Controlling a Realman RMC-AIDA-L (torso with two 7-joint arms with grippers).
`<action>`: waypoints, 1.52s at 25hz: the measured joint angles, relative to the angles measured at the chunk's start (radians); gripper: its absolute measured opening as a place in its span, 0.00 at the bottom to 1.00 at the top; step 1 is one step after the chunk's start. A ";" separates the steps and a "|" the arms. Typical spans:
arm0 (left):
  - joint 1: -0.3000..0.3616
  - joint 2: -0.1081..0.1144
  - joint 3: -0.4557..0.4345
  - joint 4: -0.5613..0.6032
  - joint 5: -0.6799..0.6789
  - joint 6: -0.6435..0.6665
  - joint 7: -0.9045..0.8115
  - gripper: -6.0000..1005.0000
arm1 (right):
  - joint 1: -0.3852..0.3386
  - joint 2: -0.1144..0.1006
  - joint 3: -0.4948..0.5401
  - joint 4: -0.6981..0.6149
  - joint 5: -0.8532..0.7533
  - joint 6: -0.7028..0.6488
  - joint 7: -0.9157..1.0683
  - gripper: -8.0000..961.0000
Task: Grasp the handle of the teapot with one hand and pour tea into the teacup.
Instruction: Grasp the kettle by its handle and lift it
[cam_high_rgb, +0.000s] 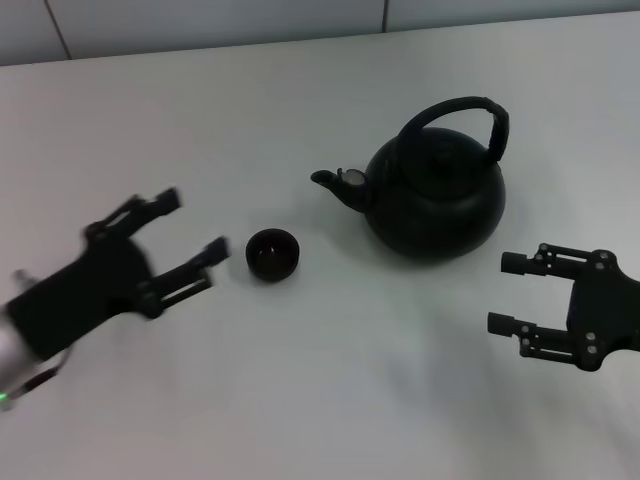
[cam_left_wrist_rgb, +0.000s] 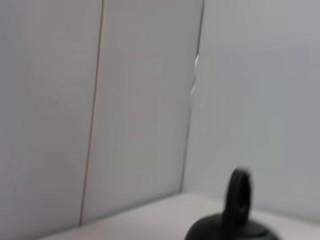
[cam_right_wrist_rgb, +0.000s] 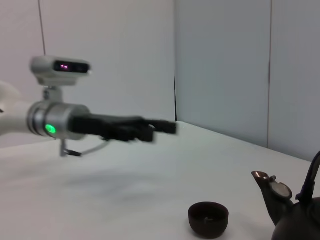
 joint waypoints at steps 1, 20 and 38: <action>0.024 0.000 0.004 0.035 0.001 0.041 -0.021 0.86 | 0.000 0.000 0.001 0.000 0.000 -0.001 0.000 0.71; 0.217 0.001 0.251 0.374 0.028 0.038 -0.131 0.86 | 0.007 0.003 0.016 0.006 0.001 0.009 0.001 0.71; 0.220 0.002 0.241 0.382 0.036 0.022 -0.140 0.86 | -0.076 0.006 0.246 0.366 0.259 0.019 -0.214 0.71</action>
